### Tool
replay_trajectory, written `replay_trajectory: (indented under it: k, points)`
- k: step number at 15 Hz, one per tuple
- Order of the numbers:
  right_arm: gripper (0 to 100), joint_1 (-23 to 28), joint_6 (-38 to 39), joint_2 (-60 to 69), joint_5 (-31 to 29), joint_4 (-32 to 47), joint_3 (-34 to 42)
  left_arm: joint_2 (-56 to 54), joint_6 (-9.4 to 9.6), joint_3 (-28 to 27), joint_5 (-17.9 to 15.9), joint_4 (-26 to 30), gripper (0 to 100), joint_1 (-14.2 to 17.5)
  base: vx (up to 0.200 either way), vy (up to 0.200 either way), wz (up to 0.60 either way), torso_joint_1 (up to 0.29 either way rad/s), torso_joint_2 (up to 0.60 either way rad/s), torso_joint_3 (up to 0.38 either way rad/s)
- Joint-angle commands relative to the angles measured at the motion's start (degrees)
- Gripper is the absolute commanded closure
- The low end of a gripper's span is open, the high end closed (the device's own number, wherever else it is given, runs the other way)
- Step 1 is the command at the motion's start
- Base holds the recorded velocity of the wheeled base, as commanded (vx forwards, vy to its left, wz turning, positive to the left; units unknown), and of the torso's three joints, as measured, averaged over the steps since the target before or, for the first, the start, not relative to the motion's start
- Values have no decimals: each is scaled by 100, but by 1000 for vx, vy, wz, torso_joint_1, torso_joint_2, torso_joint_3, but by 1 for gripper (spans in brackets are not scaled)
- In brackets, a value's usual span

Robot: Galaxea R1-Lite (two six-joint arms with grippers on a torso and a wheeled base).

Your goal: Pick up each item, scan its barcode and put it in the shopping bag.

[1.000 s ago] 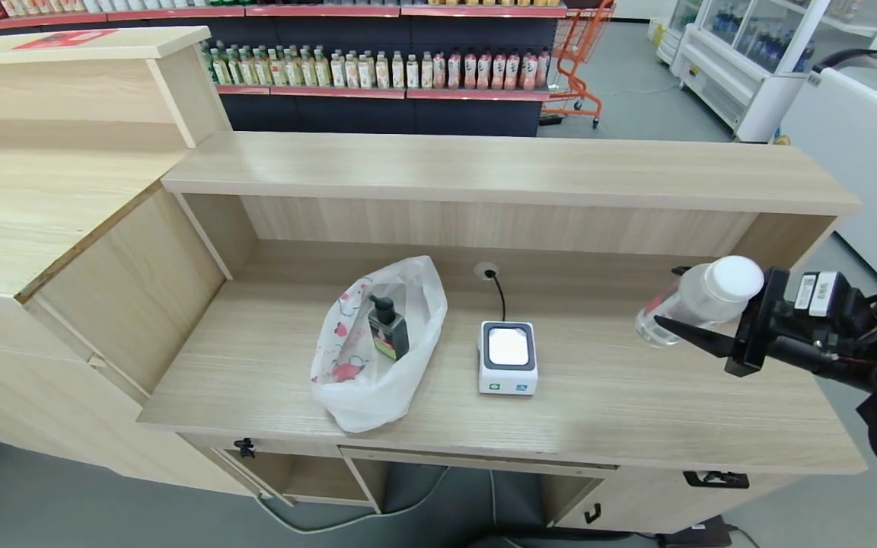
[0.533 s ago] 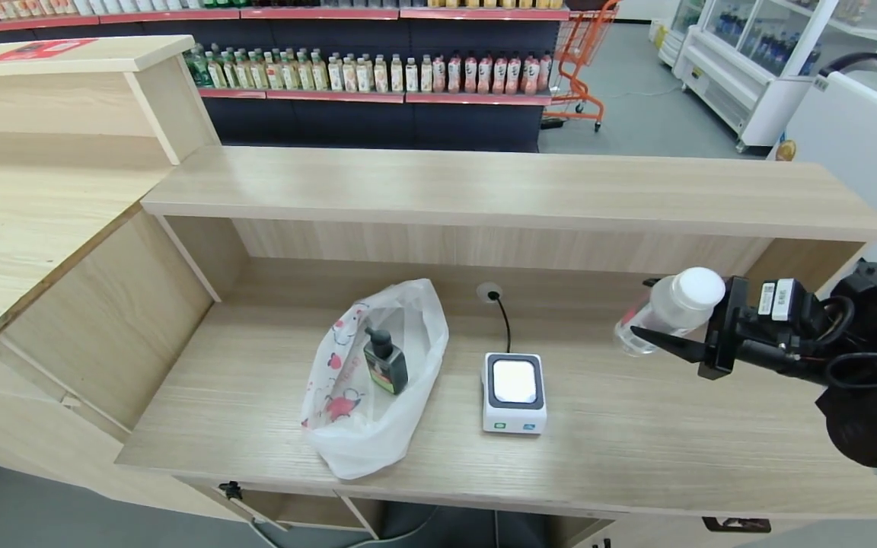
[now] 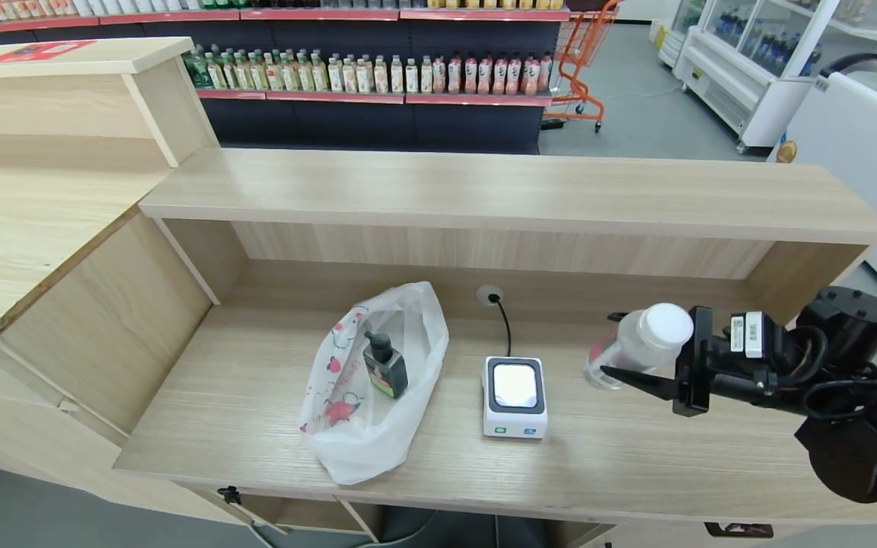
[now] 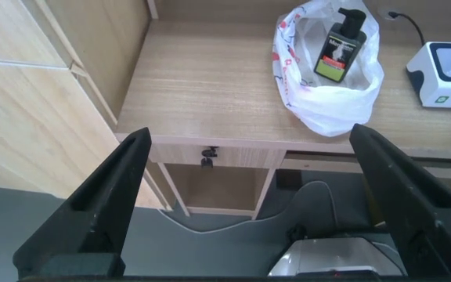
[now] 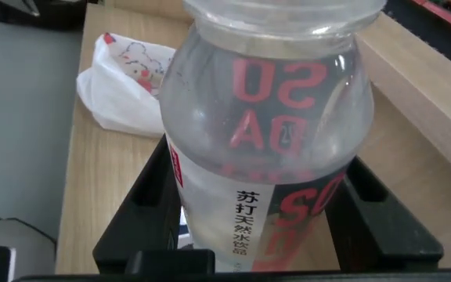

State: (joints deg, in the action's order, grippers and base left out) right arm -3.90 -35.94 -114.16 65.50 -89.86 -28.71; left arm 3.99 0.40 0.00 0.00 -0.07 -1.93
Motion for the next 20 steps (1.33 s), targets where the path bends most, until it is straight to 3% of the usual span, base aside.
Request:
replay_trajectory:
  k: [1, 6, 12, 20]
  points:
    - [100, -102, -186, -80, 77, -14, 164, -3, -5, 0, 0, -1, 0, -1, 0, 0, 0, 0, 0, 0]
    - [100, -67, -897, -510, 534, -14, 111, -3, -5, 0, 0, -1, 0, -1, 0, 0, 0, 0, 0, 0]
    - [100, -199, -1284, -1433, 1325, -14, -1339, -3, -5, 0, 0, -1, 0, -1, 0, 0, 0, 0, 0, 0]
    - [100, -410, -1636, -1881, 1387, -14, -1673, -3, -5, 0, 0, -1, 0, -1, 0, 0, 0, 0, 0, 0]
